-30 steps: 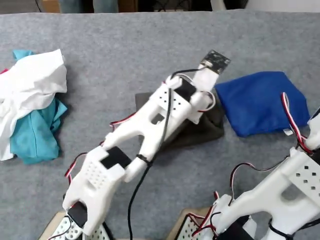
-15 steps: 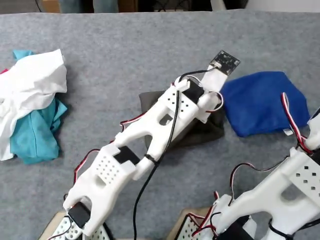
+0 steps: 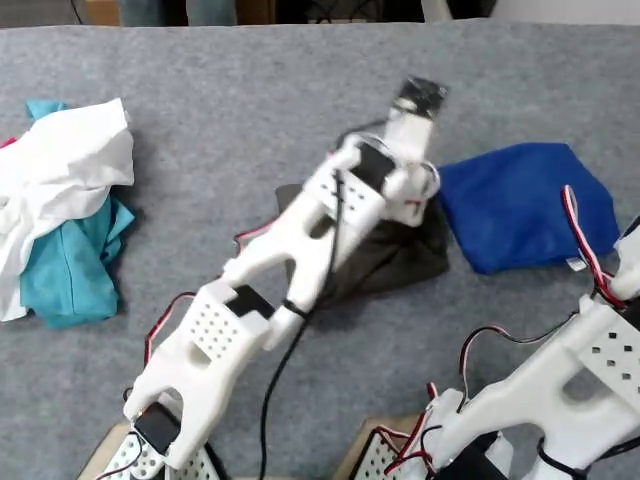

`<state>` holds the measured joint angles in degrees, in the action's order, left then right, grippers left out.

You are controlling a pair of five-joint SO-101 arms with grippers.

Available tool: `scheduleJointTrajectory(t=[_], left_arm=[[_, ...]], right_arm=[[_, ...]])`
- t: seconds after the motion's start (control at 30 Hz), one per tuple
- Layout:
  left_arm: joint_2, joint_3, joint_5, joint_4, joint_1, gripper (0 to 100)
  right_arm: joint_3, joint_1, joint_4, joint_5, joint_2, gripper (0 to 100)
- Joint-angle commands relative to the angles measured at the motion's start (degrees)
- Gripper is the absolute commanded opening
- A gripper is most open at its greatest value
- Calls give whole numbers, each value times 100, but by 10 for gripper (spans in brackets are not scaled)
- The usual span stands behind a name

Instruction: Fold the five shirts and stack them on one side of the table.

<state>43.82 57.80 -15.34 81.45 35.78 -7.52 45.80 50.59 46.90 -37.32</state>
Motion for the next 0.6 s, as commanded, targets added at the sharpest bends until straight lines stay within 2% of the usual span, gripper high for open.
scheduleJointTrajectory(t=[0.0,0.1,0.17,0.27,0.4,0.57], left_arm=[[-97,1253,-79,958,-708,212],[-79,1763,-35,1653,-1420,100],[-79,1754,431,1934,-1727,28],[-149,1305,1143,1960,-1982,31],[-158,488,1565,1960,-2255,28],[-492,-787,1802,1960,-2826,28]], right_arm=[[-119,-615,-18,334,-84,15],[-523,-1565,334,527,-84,15],[-848,-2268,668,527,-84,15],[-1367,-3305,1002,501,-84,15],[-1833,-4422,1073,448,66,15],[-1631,-4932,879,-44,1358,15]])
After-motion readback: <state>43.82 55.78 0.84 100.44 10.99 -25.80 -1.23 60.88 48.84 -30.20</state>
